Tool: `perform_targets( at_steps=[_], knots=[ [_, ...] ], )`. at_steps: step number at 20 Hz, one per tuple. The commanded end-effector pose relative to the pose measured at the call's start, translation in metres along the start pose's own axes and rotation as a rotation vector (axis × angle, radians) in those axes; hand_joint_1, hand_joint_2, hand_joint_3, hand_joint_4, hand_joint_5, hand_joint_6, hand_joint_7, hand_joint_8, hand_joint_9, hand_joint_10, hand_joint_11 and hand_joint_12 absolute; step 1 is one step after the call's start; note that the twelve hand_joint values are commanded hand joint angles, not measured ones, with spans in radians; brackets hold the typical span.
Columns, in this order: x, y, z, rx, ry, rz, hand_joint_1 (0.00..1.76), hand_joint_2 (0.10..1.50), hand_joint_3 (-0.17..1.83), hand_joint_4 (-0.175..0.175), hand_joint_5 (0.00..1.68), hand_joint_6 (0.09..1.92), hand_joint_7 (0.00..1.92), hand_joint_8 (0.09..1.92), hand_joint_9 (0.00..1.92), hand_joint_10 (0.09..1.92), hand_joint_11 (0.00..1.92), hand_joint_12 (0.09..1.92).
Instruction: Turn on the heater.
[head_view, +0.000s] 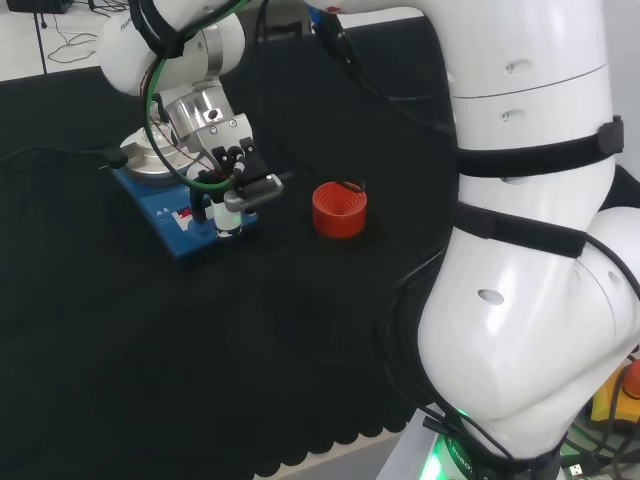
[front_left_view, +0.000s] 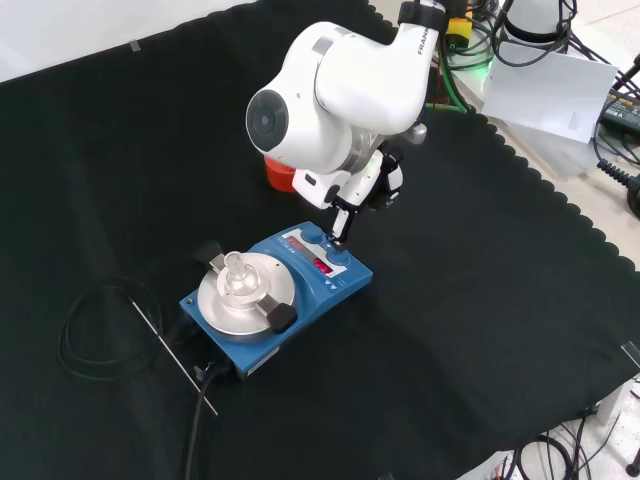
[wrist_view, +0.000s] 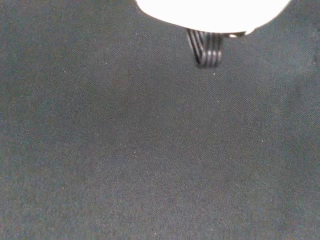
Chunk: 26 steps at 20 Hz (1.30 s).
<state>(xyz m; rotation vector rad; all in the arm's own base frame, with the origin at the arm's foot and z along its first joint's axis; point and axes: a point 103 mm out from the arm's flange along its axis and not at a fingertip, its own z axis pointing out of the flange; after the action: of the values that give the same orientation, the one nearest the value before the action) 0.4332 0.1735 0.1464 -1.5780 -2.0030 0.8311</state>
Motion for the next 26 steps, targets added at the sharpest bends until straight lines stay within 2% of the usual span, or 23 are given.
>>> perform_targets(
  at_steps=[1,26],
  knots=[
    [0.0003,0.0018,0.0006,-0.002,-0.002,-0.002,1.47,0.64,1.18,-0.035,0.34,0.45,1.53,1.88,1.54,1.71,1.02,1.48],
    [-0.0057,0.0085,0.0091,0.03,-0.003,0.013,1.47,0.63,1.19,-0.035,0.33,0.47,1.53,1.88,1.54,1.71,1.02,1.49]
  ],
)
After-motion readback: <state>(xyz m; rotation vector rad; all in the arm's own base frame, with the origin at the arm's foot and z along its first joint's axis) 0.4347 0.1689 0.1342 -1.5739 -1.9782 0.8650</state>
